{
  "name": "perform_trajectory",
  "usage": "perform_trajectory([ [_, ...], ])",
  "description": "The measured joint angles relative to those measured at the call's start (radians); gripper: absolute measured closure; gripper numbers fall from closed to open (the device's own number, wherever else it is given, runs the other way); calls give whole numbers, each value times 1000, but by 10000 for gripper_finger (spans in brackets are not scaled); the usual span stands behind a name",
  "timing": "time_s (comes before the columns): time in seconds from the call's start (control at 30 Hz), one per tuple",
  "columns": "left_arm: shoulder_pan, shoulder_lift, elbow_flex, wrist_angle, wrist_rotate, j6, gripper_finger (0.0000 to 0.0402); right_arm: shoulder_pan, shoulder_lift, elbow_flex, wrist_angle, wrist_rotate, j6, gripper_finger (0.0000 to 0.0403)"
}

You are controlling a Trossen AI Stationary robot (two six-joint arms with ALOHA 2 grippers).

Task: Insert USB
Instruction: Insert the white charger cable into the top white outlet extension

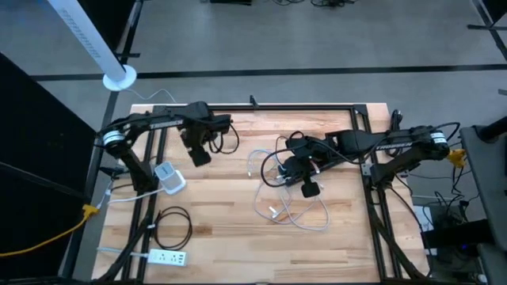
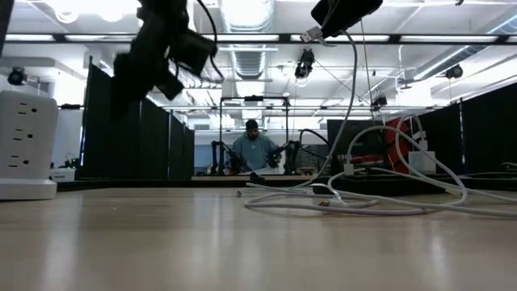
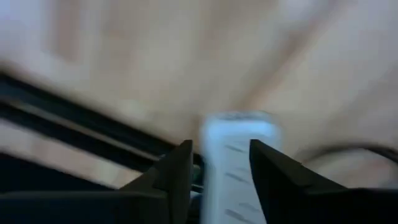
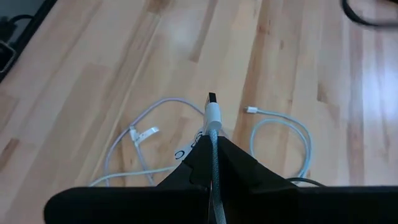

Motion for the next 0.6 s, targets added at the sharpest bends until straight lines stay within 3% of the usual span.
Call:
perform_trajectory([
  [0.17,69,53,-45,-6,36,79,327,1,5,-3,6,5,46,403],
  [0.43,157,96,-242,-6,35,122,393,2,5,-3,8,6,122,403],
  [0.6,162,93,-367,-5,78,130,399,2,5,-4,9,6,134,403],
])
